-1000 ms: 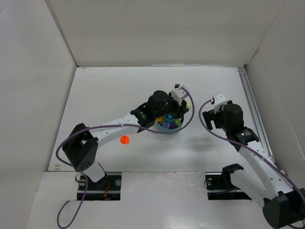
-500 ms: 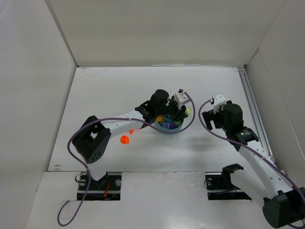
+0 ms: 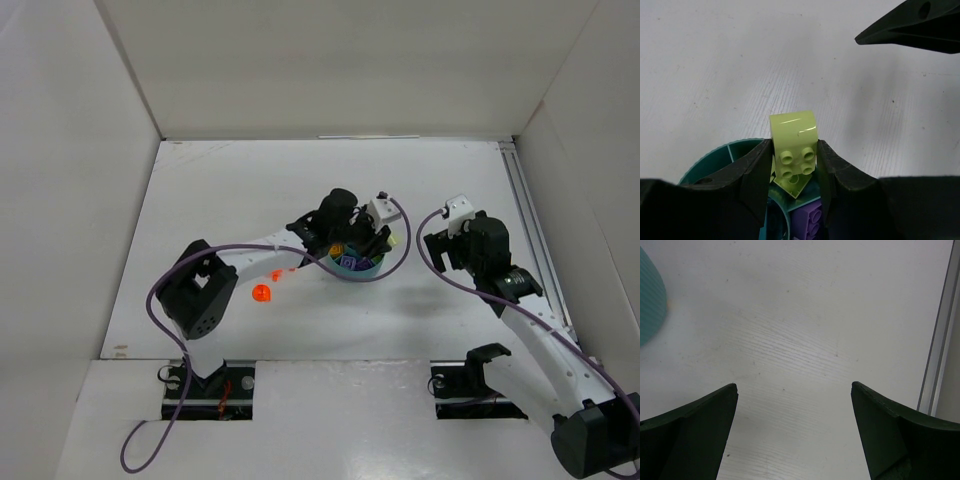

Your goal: Sort the legos into containers by color

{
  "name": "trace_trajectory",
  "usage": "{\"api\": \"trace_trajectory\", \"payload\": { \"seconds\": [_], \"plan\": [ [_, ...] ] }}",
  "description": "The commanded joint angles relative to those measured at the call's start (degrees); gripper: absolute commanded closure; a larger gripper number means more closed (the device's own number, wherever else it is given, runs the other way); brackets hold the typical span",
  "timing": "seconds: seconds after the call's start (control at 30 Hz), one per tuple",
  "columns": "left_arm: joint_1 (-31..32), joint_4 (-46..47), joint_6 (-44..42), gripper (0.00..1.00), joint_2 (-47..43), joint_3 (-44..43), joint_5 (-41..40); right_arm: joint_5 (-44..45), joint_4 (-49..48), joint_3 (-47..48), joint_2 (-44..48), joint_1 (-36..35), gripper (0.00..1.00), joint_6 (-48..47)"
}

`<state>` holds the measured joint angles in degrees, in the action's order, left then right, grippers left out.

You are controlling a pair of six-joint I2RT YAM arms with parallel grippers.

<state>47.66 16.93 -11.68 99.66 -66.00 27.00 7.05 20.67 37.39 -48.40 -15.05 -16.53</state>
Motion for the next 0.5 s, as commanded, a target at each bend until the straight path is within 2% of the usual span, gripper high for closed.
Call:
{"api": "trace_trajectory", "payload": {
  "seconds": [0.0, 0.47],
  "plan": [
    [0.2, -2.0, -3.3, 0.86, -0.3, -3.9, 1.6, -0.5, -1.5, 0.8, 0.2, 0.3, 0.01, 0.0],
    [0.2, -8.7, -6.9, 0.86, 0.2, -7.1, -2.9, -1.1, -1.5, 0.8, -0.3, 0.3, 0.01, 0.0]
  ]
}}
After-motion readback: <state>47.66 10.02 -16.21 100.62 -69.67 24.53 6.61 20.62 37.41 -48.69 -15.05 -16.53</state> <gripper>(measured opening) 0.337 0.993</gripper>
